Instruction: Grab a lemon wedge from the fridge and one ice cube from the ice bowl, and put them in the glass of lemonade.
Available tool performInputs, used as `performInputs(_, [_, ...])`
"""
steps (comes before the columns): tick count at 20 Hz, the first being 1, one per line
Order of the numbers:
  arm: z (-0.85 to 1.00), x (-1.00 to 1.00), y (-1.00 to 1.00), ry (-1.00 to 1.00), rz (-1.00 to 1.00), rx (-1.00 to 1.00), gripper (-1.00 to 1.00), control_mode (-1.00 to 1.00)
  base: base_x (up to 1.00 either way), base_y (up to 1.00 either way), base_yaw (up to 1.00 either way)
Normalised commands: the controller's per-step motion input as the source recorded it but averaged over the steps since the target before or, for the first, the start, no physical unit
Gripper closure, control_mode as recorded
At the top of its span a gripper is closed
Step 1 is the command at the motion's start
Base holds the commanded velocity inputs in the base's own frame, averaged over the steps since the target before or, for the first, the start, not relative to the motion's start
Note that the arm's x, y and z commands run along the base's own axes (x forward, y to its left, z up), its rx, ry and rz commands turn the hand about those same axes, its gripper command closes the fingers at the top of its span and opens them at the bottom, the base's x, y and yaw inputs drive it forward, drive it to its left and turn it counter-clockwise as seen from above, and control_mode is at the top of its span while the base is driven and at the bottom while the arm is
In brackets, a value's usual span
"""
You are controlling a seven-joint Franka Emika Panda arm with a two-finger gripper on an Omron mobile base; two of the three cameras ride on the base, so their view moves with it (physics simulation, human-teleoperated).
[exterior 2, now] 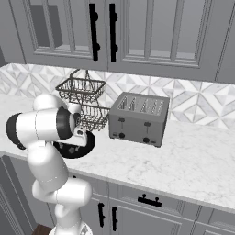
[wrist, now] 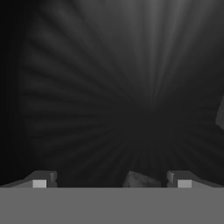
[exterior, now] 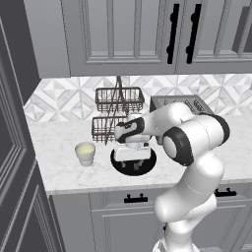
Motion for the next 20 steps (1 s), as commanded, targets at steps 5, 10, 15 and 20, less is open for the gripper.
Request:
performInputs(5, [0.00,0.04,-0.01,-0.02,0.00,0.00,-1.00,-1.00,0.00,0.00,0.00])
performInputs(10, [0.00,0.00,0.00,-0.07,0.00,0.00,-1.00,-1.00,0.00,0.00,0.00])
performInputs(15, [0.00,0.00,0.00,-0.05,0.00,0.00,-1.00,-1.00,0.00,0.00,0.00])
performInputs(20, [-0.03,-0.01,-0.06,0.00,-0.01,0.00,-1.00,-1.00,0.00,0.00,0.00])
